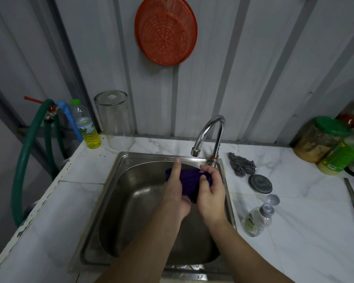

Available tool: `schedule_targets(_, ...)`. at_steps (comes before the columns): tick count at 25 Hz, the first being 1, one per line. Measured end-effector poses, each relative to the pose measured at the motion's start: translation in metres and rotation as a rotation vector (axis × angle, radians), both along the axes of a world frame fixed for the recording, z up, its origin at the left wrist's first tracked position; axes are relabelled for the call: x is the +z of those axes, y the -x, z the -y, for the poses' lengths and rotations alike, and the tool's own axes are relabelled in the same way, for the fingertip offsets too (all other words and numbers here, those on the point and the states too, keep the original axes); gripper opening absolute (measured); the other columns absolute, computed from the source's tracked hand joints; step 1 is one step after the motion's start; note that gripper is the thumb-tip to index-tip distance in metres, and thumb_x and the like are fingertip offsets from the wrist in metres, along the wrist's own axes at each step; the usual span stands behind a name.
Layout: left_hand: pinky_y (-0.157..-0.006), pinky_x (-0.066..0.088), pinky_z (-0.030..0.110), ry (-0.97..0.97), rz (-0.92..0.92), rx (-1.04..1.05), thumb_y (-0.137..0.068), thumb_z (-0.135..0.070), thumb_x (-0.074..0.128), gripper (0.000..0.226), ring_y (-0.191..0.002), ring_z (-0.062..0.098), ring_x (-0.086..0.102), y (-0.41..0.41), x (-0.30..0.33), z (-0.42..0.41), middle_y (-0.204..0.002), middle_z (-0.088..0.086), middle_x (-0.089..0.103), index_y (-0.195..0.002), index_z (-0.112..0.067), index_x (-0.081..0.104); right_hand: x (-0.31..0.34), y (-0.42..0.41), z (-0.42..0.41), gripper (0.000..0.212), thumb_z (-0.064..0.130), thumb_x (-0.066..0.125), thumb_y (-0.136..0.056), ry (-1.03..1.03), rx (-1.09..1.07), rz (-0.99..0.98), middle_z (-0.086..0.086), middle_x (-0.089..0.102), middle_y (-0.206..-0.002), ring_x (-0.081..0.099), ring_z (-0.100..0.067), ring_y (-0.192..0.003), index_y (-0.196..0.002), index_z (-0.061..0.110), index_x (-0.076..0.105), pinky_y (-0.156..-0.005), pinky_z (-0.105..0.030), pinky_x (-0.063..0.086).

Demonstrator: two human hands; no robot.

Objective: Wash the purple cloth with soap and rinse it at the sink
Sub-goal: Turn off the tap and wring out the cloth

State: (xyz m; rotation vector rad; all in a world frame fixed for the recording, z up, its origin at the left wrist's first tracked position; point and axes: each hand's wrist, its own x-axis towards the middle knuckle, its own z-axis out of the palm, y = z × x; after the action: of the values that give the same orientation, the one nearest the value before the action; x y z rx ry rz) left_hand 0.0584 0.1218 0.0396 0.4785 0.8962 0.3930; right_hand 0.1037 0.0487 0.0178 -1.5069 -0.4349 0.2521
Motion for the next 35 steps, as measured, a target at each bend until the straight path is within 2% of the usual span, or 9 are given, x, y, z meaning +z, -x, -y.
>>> schedule_targets(6,-0.083,0.063,0.045,-0.187,-0.236,0.132,-0.080,-0.055,0.078,0.047,-0.088,0.028,0.072,-0.018,-0.005,0.001,-0.099,0.010,0.072,-0.097,-0.013,0.064,-0.008,-0.005,-0.025,0.046,0.038,0.040,-0.105,0.100,-0.128,-0.394,-0.002,0.060,-0.060,0.056,-0.016,-0.058,-0.072,0.013,0.059,-0.063,-0.034,0.048)
schedule_targets(11,-0.059,0.049,0.029,-0.399,-0.352,0.172,-0.090,-0.023,0.068,0.013,-0.069,0.018,0.062,-0.017,-0.009,0.003,-0.079,0.005,0.065,-0.084,-0.015,0.059,-0.024,-0.006,-0.034,0.042,0.037,0.041,-0.101,0.235,-0.130,-0.794,-0.008,0.065,-0.066,0.064,-0.027,-0.069,-0.081,0.009,0.066,-0.075,-0.041,0.054)
schedule_targets(16,-0.061,0.048,0.031,-0.621,-0.379,0.063,-0.088,-0.019,0.066,0.016,-0.071,0.023,0.062,-0.008,-0.013,0.005,-0.068,0.003,0.062,-0.075,-0.015,0.059,-0.032,-0.001,-0.036,0.041,0.038,0.045,-0.099,0.179,-0.108,-0.948,-0.015,0.073,-0.081,0.071,-0.031,-0.078,-0.099,0.005,0.069,-0.075,-0.041,0.060)
schedule_targets(19,-0.080,0.056,0.040,-0.505,-0.313,-0.077,-0.084,-0.041,0.067,0.026,-0.084,0.028,0.067,-0.002,-0.009,-0.007,-0.086,0.008,0.070,-0.085,-0.016,0.064,-0.023,-0.007,-0.029,0.035,0.034,0.041,-0.104,0.206,-0.045,-0.775,-0.015,0.069,-0.088,0.068,-0.028,-0.079,-0.101,0.007,0.062,-0.070,-0.039,0.058)
schedule_targets(22,-0.091,0.055,0.052,-0.299,-0.181,-0.079,-0.072,-0.025,0.058,0.025,-0.090,0.035,0.066,0.005,-0.005,-0.023,-0.100,0.019,0.068,-0.091,-0.009,0.065,-0.021,-0.011,-0.012,0.018,0.023,0.043,-0.104,0.262,0.013,-0.226,-0.007,0.062,-0.089,0.059,-0.020,-0.078,-0.099,0.011,0.057,-0.066,-0.030,0.048)
schedule_targets(25,-0.084,0.056,0.048,-0.564,-0.181,-0.117,-0.084,-0.004,0.057,0.015,-0.087,0.032,0.067,0.012,0.005,-0.032,-0.099,0.014,0.070,-0.093,-0.016,0.062,-0.030,-0.011,0.015,0.010,0.011,0.055,-0.094,0.337,0.087,0.231,-0.002,0.059,-0.098,0.058,-0.015,-0.089,-0.102,0.018,0.057,-0.076,-0.024,0.048)
schedule_targets(28,-0.087,0.060,0.044,-0.766,-0.146,-0.189,-0.083,-0.003,0.075,0.030,-0.096,0.027,0.071,0.018,0.003,-0.037,-0.107,0.008,0.073,-0.101,-0.023,0.063,-0.022,-0.011,0.026,0.026,0.009,0.062,-0.089,0.330,0.214,0.190,-0.005,0.057,-0.111,0.058,-0.007,-0.098,-0.115,0.015,0.060,-0.081,-0.009,0.045)
schedule_targets(31,-0.083,0.060,0.040,-0.767,-0.063,-0.261,-0.074,-0.019,0.086,0.035,-0.094,0.025,0.074,0.023,0.005,-0.034,-0.102,0.007,0.077,-0.103,-0.020,0.067,0.004,-0.014,0.020,0.046,0.023,0.063,-0.094,0.196,0.353,0.019,0.003,0.060,-0.125,0.060,-0.005,-0.113,-0.138,0.019,0.050,-0.096,-0.020,0.049)
schedule_targets(35,-0.068,0.061,0.027,-0.815,-0.080,-0.290,-0.083,-0.024,0.083,0.025,-0.079,0.016,0.075,0.025,0.020,-0.031,-0.090,0.005,0.078,-0.101,-0.013,0.070,0.026,-0.027,0.022,0.012,0.009,0.066,-0.094,0.138,0.471,0.015,0.000,0.074,-0.089,0.071,-0.013,-0.080,-0.106,0.011,0.068,-0.071,-0.031,0.059)
